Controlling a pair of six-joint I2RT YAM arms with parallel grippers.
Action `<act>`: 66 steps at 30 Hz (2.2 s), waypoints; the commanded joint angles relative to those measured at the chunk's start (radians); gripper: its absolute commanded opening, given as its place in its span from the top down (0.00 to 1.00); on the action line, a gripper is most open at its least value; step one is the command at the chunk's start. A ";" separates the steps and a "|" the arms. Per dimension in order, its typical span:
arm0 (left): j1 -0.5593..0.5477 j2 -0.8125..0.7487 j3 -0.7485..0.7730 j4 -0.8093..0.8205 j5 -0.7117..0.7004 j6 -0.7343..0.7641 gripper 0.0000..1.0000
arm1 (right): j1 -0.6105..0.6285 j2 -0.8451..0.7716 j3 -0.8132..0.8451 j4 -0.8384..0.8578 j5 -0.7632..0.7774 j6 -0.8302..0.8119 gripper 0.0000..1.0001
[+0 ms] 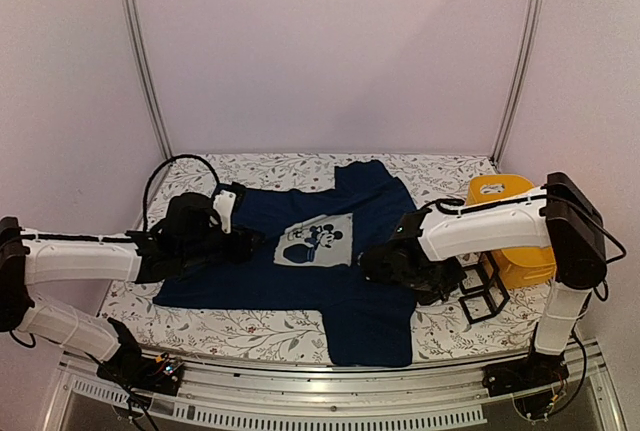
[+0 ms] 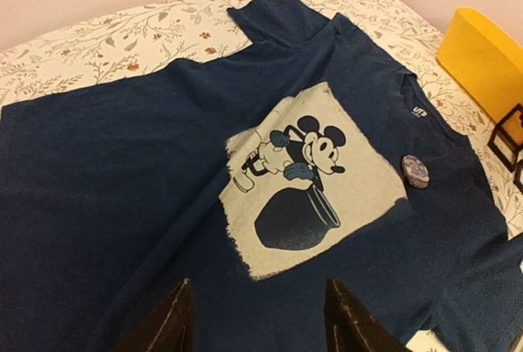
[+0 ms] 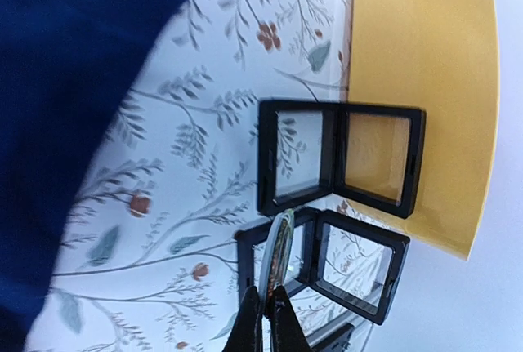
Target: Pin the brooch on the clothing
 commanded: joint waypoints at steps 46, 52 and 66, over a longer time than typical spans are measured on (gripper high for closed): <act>-0.327 -0.091 0.478 -0.291 0.599 0.378 0.74 | -0.052 -0.481 0.132 0.920 -1.294 -1.102 1.00; -0.327 -0.061 0.478 -0.313 0.620 0.386 0.85 | -0.052 -0.479 0.134 0.923 -1.290 -1.111 1.00; -0.340 -0.228 0.215 0.216 0.408 0.197 1.00 | -0.091 -0.599 -0.086 1.289 -1.163 -0.989 0.46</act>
